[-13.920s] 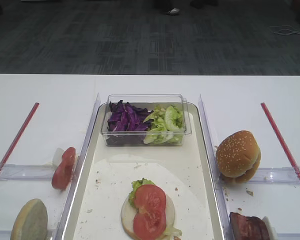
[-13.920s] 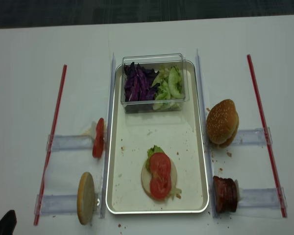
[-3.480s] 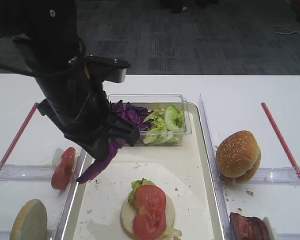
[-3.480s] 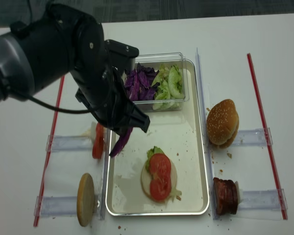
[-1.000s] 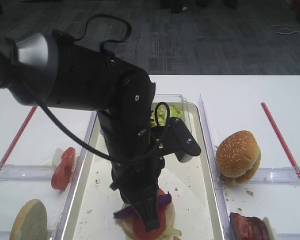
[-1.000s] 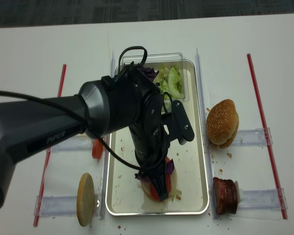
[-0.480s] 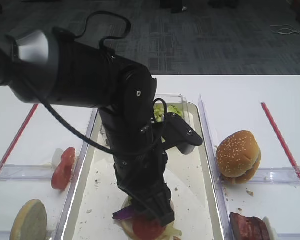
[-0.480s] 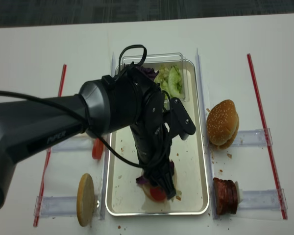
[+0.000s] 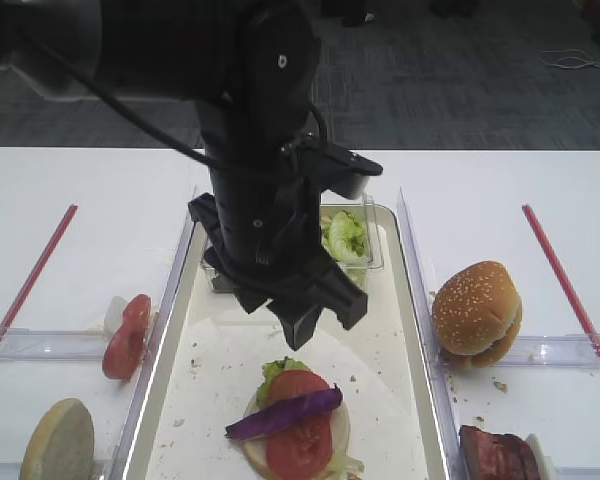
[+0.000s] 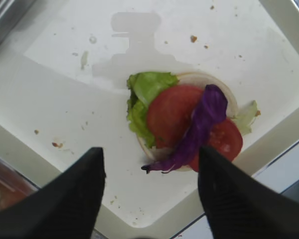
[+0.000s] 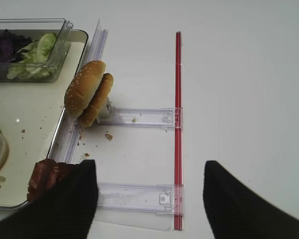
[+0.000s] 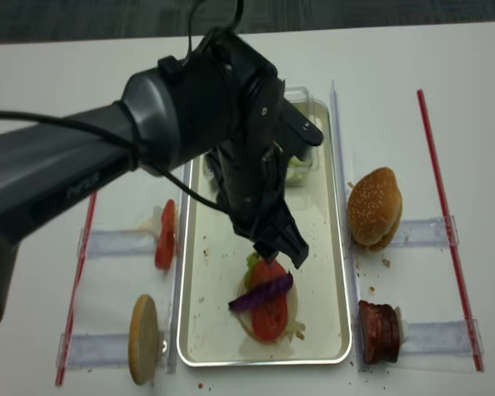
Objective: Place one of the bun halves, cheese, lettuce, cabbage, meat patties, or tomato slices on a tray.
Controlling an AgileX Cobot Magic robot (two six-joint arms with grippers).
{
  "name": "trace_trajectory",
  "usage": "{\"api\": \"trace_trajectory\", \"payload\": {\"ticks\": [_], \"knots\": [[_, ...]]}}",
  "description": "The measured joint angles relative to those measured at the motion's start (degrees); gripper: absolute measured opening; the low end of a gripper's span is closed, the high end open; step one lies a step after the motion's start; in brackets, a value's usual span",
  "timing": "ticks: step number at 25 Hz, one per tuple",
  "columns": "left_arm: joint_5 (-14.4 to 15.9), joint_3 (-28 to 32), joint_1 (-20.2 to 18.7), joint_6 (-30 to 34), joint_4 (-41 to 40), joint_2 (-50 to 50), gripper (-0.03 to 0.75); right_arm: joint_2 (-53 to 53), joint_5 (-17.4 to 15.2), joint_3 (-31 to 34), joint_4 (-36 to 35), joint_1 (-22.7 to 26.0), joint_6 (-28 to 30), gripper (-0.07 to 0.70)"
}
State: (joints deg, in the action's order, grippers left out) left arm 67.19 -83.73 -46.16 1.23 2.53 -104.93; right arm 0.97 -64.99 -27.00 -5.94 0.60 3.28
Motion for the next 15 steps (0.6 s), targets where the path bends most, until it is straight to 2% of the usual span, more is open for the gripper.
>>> {"api": "trace_trajectory", "payload": {"ticks": [3, 7, 15], "knots": [[2.0, -2.9, 1.6, -3.0, -0.1, -0.1, 0.393, 0.0, 0.0, 0.0, 0.0, 0.0, 0.0, 0.455], [2.6, -4.9, 3.9, -5.2, -0.1, -0.1, 0.396, 0.0, 0.0, 0.0, 0.0, 0.0, 0.0, 0.425], [2.7, -5.1, 7.6, -6.9, -0.1, -0.1, 0.396, 0.0, 0.0, 0.0, 0.0, 0.0, 0.0, 0.417]]}}
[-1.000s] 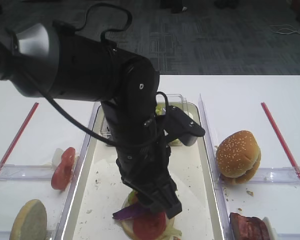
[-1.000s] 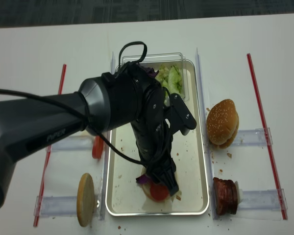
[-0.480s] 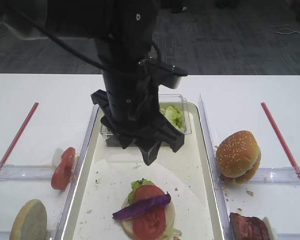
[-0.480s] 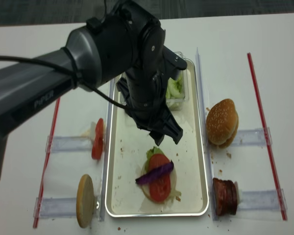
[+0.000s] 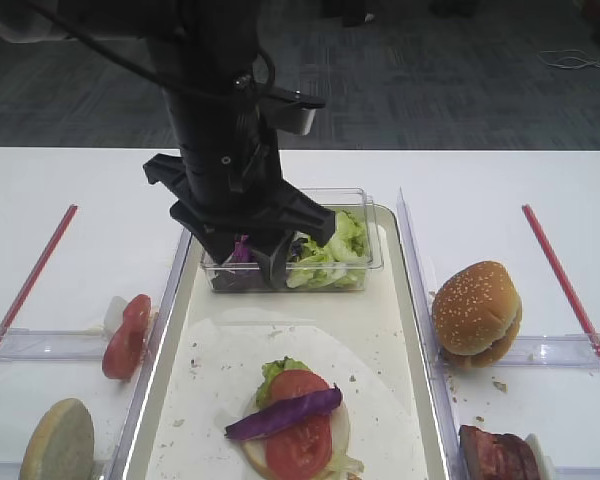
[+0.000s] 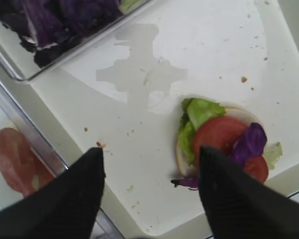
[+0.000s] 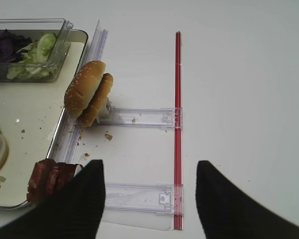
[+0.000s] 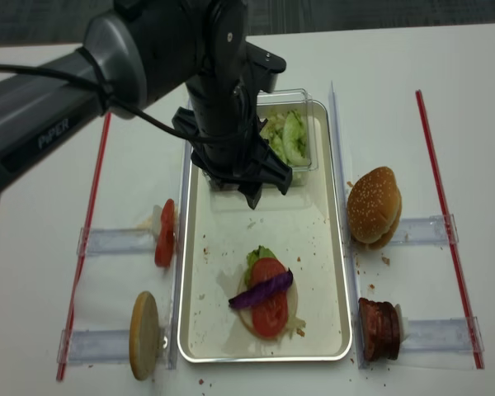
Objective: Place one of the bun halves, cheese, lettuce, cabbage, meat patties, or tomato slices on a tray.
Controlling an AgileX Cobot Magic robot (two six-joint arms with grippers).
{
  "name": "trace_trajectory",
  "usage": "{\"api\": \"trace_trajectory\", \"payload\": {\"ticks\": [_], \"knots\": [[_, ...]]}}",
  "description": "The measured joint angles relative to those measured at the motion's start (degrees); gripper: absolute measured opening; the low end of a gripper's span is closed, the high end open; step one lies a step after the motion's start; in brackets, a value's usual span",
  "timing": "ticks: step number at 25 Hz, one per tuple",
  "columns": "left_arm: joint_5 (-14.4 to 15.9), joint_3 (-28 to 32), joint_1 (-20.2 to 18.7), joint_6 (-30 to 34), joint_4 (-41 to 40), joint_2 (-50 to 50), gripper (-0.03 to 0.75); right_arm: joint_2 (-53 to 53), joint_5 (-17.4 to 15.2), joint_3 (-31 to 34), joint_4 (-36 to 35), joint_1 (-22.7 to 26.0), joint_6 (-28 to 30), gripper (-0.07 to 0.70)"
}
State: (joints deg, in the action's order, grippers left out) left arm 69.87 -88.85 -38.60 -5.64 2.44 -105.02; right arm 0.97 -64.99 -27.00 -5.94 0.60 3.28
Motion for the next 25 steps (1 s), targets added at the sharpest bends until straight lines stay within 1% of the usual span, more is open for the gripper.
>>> {"api": "trace_trajectory", "payload": {"ticks": [8, 15, 19, 25], "knots": [[0.1, -0.1, 3.5, 0.0, 0.0, 0.0, 0.396, 0.0, 0.0, 0.0, 0.0, 0.0, 0.0, 0.417], [0.2, -0.1, 8.3, 1.3, 0.0, 0.0, 0.396, 0.0, 0.0, 0.0, 0.0, 0.0, 0.0, 0.417], [0.2, -0.1, 12.7, 2.3, 0.0, 0.0, 0.396, 0.0, 0.0, 0.0, 0.0, 0.0, 0.0, 0.417], [0.2, -0.1, 21.1, 4.0, 0.0, 0.6, 0.396, 0.0, 0.0, 0.0, 0.0, 0.0, 0.0, 0.417]]}}
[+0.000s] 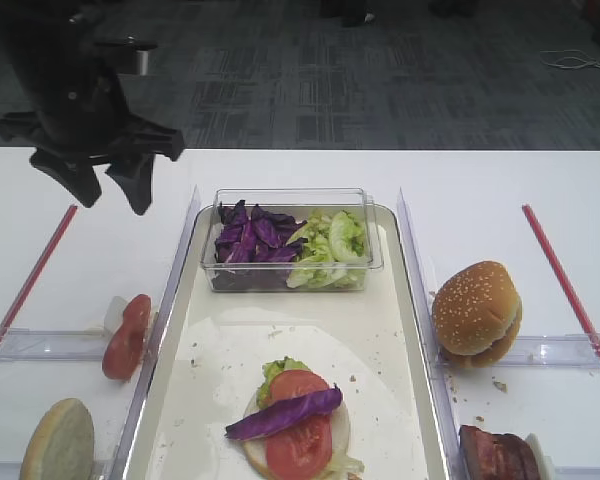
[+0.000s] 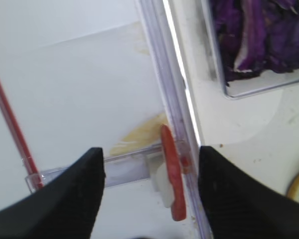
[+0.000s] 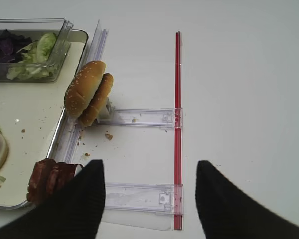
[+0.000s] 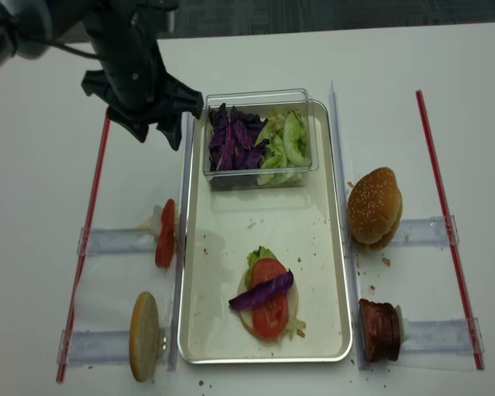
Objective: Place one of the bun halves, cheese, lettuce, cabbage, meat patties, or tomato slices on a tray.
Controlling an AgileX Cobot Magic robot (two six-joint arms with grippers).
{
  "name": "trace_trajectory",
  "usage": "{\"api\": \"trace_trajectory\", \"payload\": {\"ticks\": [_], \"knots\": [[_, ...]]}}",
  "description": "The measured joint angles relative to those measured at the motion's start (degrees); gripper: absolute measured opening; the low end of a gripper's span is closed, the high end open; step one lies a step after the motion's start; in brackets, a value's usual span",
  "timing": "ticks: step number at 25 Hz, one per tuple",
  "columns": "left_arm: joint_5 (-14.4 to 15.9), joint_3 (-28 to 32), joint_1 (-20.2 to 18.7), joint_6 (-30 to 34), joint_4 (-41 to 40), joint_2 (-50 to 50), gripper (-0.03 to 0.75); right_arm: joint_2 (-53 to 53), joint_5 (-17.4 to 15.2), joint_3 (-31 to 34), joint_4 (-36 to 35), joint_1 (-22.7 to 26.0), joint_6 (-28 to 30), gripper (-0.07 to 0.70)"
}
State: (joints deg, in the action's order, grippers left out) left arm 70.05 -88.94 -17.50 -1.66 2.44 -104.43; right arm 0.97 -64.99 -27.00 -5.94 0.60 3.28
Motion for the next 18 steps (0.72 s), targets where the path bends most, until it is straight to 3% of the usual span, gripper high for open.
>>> {"api": "trace_trajectory", "payload": {"ticks": [5, 9, 18], "knots": [[0.1, 0.0, 6.9, 1.7, 0.0, 1.4, 0.396, 0.0, 0.0, 0.0, 0.0, 0.0, 0.0, 0.417], [0.1, 0.0, 11.4, 2.4, 0.0, 1.7, 0.396, 0.0, 0.0, 0.0, 0.0, 0.0, 0.0, 0.467], [0.4, 0.0, 17.3, 4.9, 0.0, 1.7, 0.396, 0.0, 0.0, 0.0, 0.0, 0.0, 0.0, 0.487]]}}
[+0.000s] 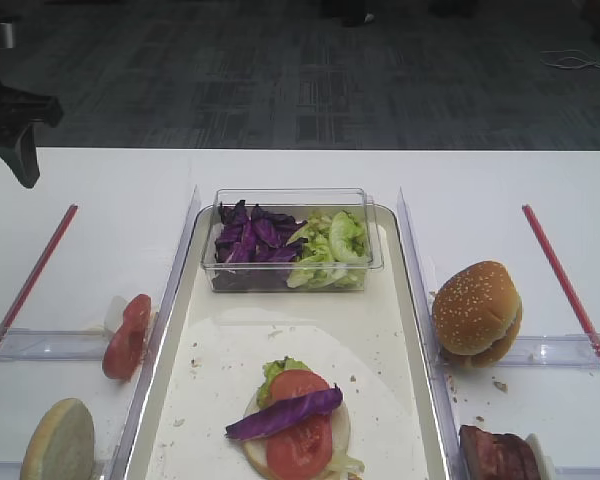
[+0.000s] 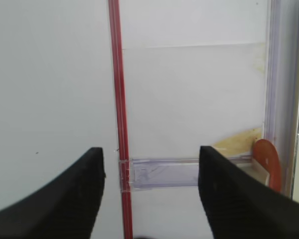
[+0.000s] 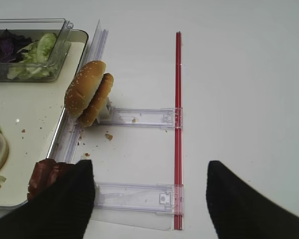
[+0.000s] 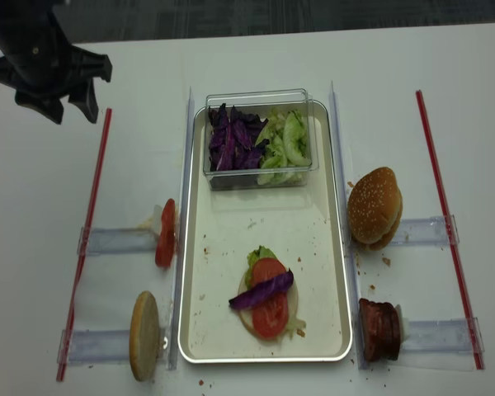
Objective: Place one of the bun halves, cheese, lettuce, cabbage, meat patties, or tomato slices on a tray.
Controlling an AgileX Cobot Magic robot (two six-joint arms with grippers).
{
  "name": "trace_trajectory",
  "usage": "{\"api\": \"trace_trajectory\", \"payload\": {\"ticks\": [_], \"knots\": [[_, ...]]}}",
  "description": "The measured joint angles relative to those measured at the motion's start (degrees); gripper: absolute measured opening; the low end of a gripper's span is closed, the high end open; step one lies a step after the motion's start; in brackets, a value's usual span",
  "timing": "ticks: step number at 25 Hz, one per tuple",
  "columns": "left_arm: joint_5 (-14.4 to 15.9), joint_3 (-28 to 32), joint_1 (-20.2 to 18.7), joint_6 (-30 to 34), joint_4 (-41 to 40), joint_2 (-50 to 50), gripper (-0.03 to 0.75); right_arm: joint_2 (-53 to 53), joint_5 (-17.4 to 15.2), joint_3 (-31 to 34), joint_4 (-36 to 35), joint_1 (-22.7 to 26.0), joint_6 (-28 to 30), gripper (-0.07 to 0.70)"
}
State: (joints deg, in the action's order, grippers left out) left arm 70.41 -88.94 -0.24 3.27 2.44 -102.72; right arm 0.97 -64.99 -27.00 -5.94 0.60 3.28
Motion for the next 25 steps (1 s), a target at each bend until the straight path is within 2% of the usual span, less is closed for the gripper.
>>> {"api": "trace_trajectory", "payload": {"ticks": [6, 13, 17, 25], "knots": [[-0.1, 0.0, 2.5, 0.2, 0.0, 0.0, 0.396, 0.0, 0.0, 0.0, 0.0, 0.0, 0.0, 0.487], [-0.1, 0.5, 2.5, 0.5, 0.6, 0.3, 0.396, 0.0, 0.0, 0.0, 0.0, 0.0, 0.0, 0.487], [-0.1, 5.6, 2.5, 1.3, 2.4, 3.2, 0.396, 0.0, 0.0, 0.0, 0.0, 0.0, 0.2, 0.487], [-0.1, 19.4, 2.5, 2.3, 3.0, 14.8, 0.402, 0.0, 0.0, 0.0, 0.0, 0.0, 0.2, 0.487]]}}
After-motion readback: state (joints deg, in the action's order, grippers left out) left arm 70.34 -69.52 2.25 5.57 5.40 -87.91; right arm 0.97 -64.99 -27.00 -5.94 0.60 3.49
